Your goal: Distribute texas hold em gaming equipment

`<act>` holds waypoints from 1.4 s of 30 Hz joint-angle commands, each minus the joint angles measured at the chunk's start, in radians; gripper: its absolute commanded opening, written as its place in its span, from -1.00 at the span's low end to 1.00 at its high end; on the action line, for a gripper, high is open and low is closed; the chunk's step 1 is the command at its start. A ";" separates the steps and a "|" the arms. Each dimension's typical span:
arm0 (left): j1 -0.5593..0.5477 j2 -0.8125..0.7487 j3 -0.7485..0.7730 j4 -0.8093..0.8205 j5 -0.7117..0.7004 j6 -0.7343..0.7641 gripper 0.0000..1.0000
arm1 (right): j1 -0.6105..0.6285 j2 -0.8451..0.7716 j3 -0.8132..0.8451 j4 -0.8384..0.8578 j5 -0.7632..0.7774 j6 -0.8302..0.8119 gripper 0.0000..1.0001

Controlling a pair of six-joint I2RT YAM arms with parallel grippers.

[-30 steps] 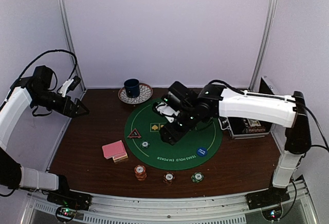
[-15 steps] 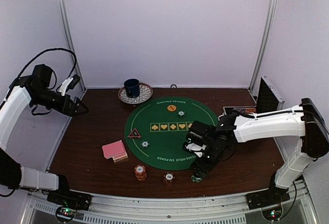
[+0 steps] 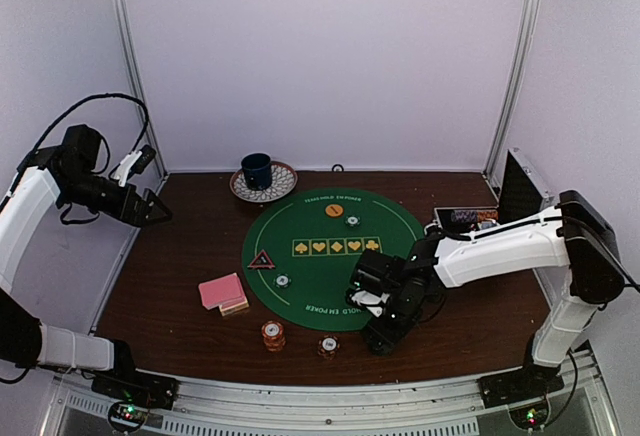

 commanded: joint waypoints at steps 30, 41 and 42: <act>0.006 -0.004 0.033 -0.005 0.005 0.007 0.95 | 0.031 -0.072 0.081 -0.113 0.041 -0.019 -0.31; 0.006 -0.005 0.030 -0.006 0.010 0.006 0.95 | -0.063 -0.082 0.236 -0.220 0.129 -0.058 -0.37; 0.006 -0.006 0.031 -0.005 0.011 0.005 0.95 | -0.090 -0.079 0.249 -0.221 0.139 -0.065 -0.37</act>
